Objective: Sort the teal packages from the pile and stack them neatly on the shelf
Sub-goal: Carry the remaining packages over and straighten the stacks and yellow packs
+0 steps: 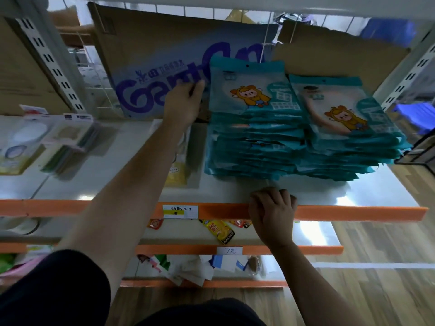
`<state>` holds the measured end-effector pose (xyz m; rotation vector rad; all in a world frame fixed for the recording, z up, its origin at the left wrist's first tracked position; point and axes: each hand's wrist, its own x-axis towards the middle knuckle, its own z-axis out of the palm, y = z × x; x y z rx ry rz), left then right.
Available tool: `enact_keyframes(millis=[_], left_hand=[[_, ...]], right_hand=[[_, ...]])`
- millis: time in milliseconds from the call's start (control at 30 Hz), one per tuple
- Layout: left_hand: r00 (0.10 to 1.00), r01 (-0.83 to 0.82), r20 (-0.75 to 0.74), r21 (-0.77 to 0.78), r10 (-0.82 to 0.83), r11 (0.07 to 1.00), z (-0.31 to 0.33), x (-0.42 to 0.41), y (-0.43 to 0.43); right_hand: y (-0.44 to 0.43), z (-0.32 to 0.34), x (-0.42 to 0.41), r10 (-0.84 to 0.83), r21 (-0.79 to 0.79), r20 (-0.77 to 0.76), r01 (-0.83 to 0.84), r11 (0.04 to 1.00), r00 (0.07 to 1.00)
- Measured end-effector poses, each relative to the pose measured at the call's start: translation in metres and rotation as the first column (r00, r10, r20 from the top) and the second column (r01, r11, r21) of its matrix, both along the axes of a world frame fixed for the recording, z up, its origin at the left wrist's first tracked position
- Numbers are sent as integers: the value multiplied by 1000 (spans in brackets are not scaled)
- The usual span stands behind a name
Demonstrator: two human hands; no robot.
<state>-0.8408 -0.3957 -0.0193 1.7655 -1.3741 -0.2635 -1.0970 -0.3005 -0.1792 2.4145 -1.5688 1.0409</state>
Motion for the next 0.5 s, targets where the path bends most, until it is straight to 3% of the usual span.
enact_keyframes(millis=[100,233,367,500], left_hand=[[987,86,146,-78,-74,993,-18,15,42],[960,83,270,-34,-70,996,-46,43,101],[864,-61,504,126,-11,990,-66,83,156],[845,-207,523,125,113,970,-78,137,213]], right_hand=[[1,10,10,14,104,45,-19,994,999],[3,24,46,141,195,103,-159,968,985],[15,38,108,267,206,166,-298,932,949],[34,51,183,364,166,178,-393,904,914]])
